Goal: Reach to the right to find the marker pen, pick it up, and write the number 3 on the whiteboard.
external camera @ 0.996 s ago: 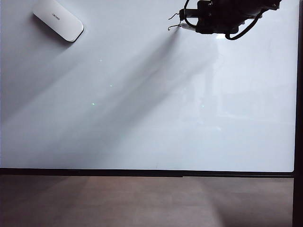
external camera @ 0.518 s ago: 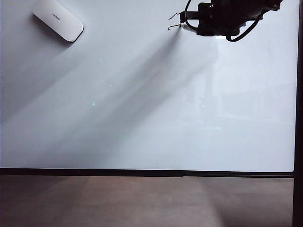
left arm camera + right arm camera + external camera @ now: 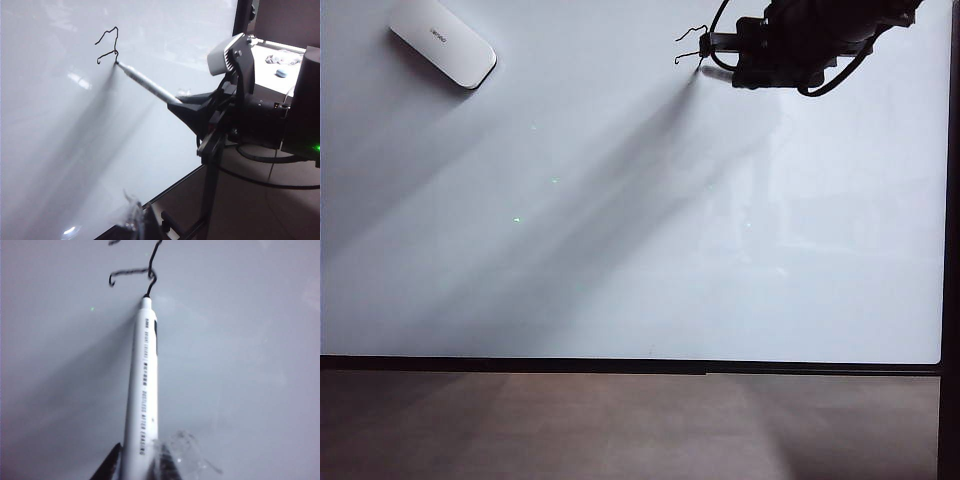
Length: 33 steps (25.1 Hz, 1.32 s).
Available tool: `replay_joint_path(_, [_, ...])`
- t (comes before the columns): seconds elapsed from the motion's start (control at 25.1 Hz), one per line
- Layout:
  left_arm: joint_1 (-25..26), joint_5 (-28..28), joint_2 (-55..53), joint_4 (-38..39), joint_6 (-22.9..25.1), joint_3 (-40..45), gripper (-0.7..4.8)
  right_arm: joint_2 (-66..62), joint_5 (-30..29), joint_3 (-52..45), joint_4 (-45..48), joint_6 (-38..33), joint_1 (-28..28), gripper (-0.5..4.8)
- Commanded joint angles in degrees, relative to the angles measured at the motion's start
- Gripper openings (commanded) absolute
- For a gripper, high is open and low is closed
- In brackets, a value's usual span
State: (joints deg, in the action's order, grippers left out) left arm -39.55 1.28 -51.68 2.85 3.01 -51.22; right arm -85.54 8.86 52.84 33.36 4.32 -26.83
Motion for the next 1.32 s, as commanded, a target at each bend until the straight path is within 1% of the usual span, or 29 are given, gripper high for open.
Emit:
replay_joint_path(0.04, [0.0,0.0,0.2,-0.3,0.0,-0.1,-0.05,0.2,0.0,0.2,-1.5,-0.3,0.0,0.39])
replay_joint_path(0.4, [0.0,-0.1,0.2,-0.3,0.0,-0.1,-0.05,0.7,-0.1,0.2,-1.9,-0.3,0.0,0.4])
replay_joint_path(0.68, [0.0,0.0,0.2,-0.3,0.0,-0.1,-0.05,2.7,-7.7,0.2,-1.9,-0.2,-0.1,0.4])
replay_joint_path(0.76, [0.0,0.0,0.2,-0.3,0.0,-0.1,-0.05,2.6,-9.0,0.2,-1.9,-0.2,0.0,0.4])
replay_joint_path(0.92, [0.0,0.0,0.2,-0.3,0.0,-0.2,-0.05,1.5,-8.4,0.2,-1.4,0.2,0.0,0.4])
replay_joint_path(0.96, [0.0,0.0,0.2,-0.3,0.0,-0.2,-0.05,1.1,-7.4,0.2,-0.5,0.3,0.0,0.4])
replay_joint_path(1.04, [0.0,0.0,0.2,-0.3,0.0,-0.2,-0.05,0.3,-7.3,0.2,1.6,0.4,0.0,0.4])
replay_joint_path(1.28, [0.0,0.0,0.2,-0.3,0.0,-0.2,-0.05,-1.4,-7.2,0.2,3.2,0.4,0.0,0.4])
replay_joint_path(1.32, [0.0,0.0,0.2,-0.3,0.0,-0.2,-0.05,-1.4,-6.3,0.3,3.5,0.4,0.0,0.4])
